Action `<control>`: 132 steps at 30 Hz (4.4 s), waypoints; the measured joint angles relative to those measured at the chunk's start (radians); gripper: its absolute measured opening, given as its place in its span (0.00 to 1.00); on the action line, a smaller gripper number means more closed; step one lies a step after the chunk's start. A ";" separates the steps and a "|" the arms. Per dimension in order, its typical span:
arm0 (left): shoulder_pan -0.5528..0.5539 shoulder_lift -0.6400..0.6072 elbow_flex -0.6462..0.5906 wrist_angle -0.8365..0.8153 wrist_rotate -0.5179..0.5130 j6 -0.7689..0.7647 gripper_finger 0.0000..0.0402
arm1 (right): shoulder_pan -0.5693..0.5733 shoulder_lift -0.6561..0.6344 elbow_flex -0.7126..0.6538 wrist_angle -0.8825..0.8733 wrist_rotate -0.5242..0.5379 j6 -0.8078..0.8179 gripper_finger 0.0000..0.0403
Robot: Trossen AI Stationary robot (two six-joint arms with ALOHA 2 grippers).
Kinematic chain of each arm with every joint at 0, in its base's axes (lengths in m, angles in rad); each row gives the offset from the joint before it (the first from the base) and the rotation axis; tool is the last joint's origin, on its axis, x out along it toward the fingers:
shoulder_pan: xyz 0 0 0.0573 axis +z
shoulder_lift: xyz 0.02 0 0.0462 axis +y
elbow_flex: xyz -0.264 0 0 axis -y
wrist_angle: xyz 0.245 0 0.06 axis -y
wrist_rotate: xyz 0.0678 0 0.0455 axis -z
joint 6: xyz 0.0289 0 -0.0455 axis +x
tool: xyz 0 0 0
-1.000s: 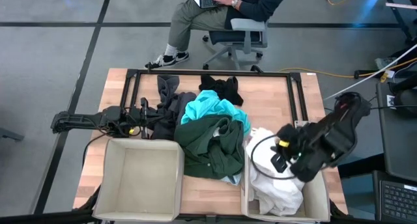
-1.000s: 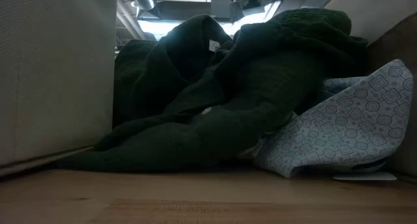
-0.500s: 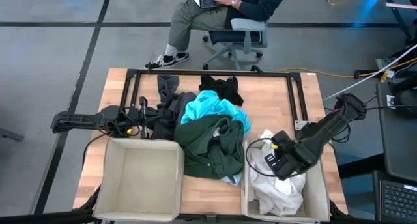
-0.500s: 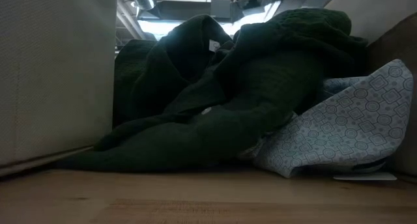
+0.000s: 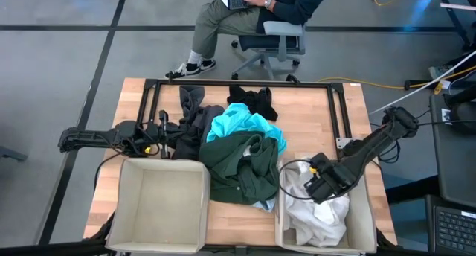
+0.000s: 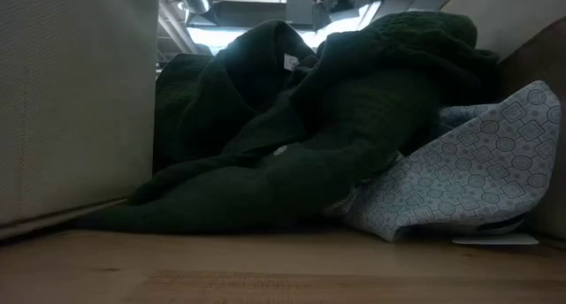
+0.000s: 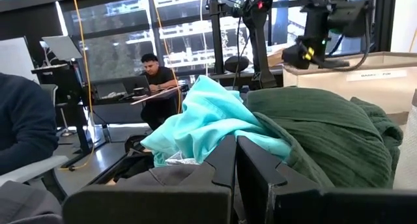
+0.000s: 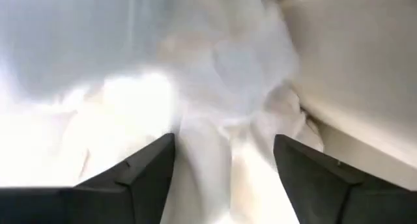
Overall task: Sort clothes
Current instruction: Put the white boxer into the right brown laundry organizer, then put the green long sleeve into the left brown laundry organizer
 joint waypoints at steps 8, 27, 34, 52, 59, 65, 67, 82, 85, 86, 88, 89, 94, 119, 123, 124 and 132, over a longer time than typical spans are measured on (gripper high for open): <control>0.000 0.001 0.000 0.000 0.000 0.000 0.01 | 0.000 -0.002 0.277 -0.092 0.054 -0.008 0.64; 0.000 0.000 0.000 -0.009 0.000 -0.035 0.01 | -0.202 0.017 0.384 0.127 0.692 -0.706 0.64; 0.000 0.000 0.000 -0.009 0.000 -0.036 0.01 | -0.399 0.018 0.297 0.355 0.536 -1.056 0.64; 0.000 0.000 0.000 -0.010 0.000 -0.046 0.01 | -0.608 0.018 0.023 1.011 0.138 -1.618 0.64; 0.000 0.000 0.000 0.001 0.000 -0.093 0.01 | -0.608 0.018 -0.055 1.033 0.130 -1.683 0.64; 0.000 0.000 0.001 0.180 0.000 -0.107 0.01 | -0.608 0.018 -0.078 1.027 0.130 -1.681 0.64; 0.000 0.000 0.013 0.235 -0.001 -0.077 0.01 | -0.608 0.018 -0.078 1.030 0.130 -1.683 0.64; 0.000 0.606 0.474 0.132 -0.072 -0.013 0.40 | -0.608 -0.045 -0.078 1.022 0.280 -1.754 0.64; 0.000 0.794 0.625 0.058 -0.086 -0.042 0.47 | -0.608 -0.112 -0.077 0.964 0.280 -1.726 0.64; 0.000 0.850 0.672 0.032 -0.086 -0.062 0.48 | -0.608 -0.137 -0.077 0.942 0.281 -1.709 0.64; -0.001 0.962 0.770 -0.027 -0.086 -0.088 0.51 | -0.608 -0.189 -0.077 0.888 0.302 -1.674 0.64; -0.003 1.013 0.819 -0.068 -0.086 -0.098 0.51 | -0.608 -0.215 -0.077 0.856 0.311 -1.653 0.64; -0.036 1.254 1.061 -0.311 -0.086 -0.157 0.53 | -0.608 -0.322 -0.077 0.712 0.325 -1.563 0.64; -0.111 1.781 1.410 -0.596 0.061 -0.304 0.53 | -0.607 -0.534 -0.524 1.194 0.183 -1.501 0.64; -0.111 1.825 1.410 -0.551 0.043 -0.298 0.53 | -0.608 -0.534 -0.547 1.266 0.184 -1.514 0.64; -0.111 1.842 1.410 -0.533 0.033 -0.290 0.53 | -0.608 -0.534 -0.549 1.280 0.185 -1.515 0.64; -0.111 1.960 1.409 -0.451 -0.045 -0.218 0.48 | -0.607 -0.532 -0.549 1.317 0.207 -1.522 0.64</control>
